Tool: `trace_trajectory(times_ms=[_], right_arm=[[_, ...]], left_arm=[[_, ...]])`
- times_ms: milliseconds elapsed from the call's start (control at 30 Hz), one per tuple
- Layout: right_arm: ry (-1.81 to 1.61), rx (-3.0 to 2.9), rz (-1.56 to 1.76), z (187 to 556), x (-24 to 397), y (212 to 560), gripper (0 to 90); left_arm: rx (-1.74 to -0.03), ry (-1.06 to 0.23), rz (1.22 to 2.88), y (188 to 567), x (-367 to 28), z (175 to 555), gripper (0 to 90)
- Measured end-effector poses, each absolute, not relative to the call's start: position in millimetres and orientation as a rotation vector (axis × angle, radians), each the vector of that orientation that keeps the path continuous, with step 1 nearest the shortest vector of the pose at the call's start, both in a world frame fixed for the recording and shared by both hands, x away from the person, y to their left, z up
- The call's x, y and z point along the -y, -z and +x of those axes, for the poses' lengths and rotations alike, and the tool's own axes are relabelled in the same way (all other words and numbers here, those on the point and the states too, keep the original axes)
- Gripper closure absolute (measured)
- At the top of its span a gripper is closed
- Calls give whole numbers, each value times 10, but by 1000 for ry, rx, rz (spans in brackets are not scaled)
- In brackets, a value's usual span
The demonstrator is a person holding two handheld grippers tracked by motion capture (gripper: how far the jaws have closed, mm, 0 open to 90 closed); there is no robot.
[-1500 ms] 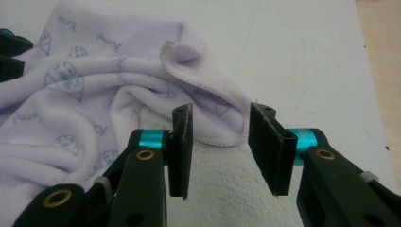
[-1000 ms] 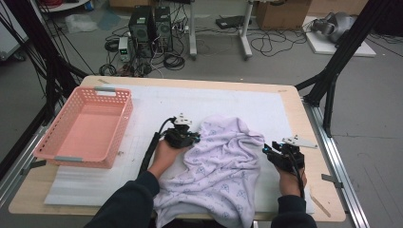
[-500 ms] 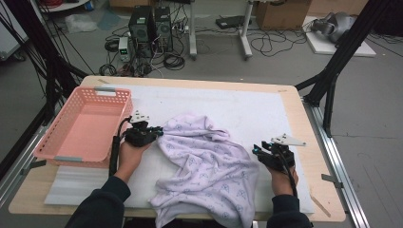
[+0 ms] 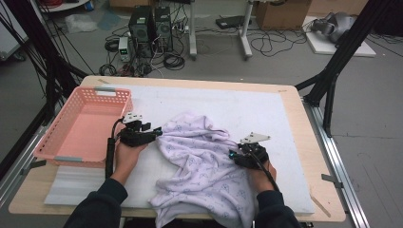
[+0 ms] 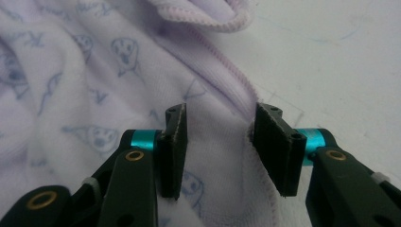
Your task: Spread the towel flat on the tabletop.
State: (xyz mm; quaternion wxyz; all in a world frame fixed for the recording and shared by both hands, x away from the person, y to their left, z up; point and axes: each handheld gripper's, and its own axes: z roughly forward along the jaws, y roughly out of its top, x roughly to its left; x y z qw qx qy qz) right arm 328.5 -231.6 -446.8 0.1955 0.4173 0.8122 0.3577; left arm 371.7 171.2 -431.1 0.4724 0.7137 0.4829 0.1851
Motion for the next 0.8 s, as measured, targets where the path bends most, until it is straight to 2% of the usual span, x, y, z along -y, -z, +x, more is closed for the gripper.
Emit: trace_trajectory(times_ms=[67, 100, 233, 533, 633, 800], right_arm=[[-1015, -2290, 1184, 3286, 2368, 4448, 835], [-1026, -2318, 1173, 3280, 2402, 4440, 856], [-962, -2359, 1189, 3194, 2556, 4366, 864], [-740, -2376, 1270, 2724, 3086, 4183, 861], [-795, -2357, 1286, 2678, 3176, 4171, 827], [-961, -2281, 1208, 2759, 3061, 4156, 575]], left_arm=[[-1174, -442, 1740, 4305, -1713, 3717, 450], [-1169, -445, 1733, 4304, -1709, 3718, 450], [-1169, -435, 1728, 4310, -1707, 3723, 450], [-1156, -410, 1738, 4330, -1680, 3734, 450], [-1147, -388, 1744, 4360, -1603, 3745, 452], [-1133, -366, 1768, 4401, -1510, 3753, 452]])
